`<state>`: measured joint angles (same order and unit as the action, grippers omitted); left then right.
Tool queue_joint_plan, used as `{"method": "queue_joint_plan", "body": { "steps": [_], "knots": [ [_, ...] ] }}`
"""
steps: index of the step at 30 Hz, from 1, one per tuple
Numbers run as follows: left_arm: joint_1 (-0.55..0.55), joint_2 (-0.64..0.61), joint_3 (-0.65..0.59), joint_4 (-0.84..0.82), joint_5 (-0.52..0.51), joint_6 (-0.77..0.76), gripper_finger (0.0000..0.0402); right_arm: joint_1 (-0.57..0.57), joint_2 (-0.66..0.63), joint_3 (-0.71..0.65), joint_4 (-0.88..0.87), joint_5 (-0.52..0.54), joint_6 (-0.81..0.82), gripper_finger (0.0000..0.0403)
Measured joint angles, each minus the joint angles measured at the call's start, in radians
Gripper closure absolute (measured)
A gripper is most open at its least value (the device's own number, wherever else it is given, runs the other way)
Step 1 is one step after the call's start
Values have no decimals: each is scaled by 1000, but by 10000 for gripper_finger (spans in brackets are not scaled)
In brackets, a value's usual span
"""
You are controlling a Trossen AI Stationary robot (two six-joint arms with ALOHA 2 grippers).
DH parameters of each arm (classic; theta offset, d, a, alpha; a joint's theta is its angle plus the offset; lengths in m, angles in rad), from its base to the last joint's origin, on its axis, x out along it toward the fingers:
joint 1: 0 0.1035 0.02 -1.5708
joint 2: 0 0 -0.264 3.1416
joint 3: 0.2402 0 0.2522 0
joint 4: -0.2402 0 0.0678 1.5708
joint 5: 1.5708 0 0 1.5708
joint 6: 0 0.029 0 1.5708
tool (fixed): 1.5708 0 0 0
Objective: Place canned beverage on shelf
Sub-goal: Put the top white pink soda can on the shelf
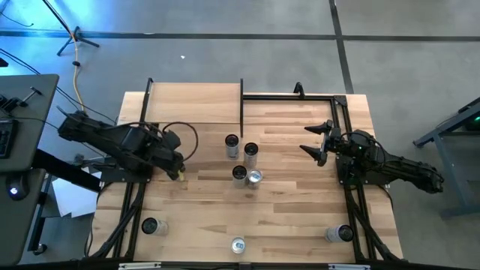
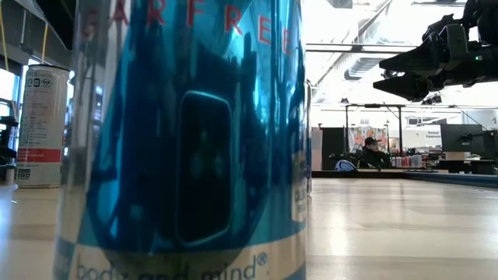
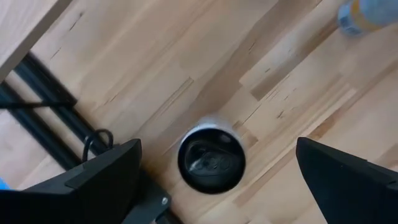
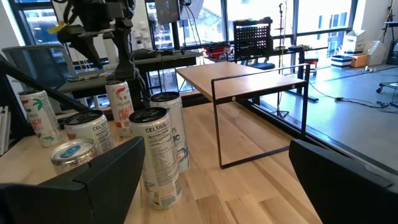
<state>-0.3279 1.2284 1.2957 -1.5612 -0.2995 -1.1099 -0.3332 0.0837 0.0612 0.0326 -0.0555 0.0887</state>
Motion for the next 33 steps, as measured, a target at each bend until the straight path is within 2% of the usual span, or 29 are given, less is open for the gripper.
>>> {"method": "queue_joint_plan", "body": {
  "steps": [9, 15, 21, 33],
  "knots": [
    [0, 37, 0, -6, -16, 129, 2, 0, 0, 0, -3, 0, 0, 16],
    [0, 52, -27, -6, 86, 22, 2, 0, 0, 0, -7, 0, 0, 16],
    [0, 36, -83, 6, 141, -64, 2, 0, 0, 0, -10, 0, 0, 16],
    [0, 34, -172, 129, 179, -50, 2, 0, 0, 0, -11, 0, 0, 16]
  ]
}}
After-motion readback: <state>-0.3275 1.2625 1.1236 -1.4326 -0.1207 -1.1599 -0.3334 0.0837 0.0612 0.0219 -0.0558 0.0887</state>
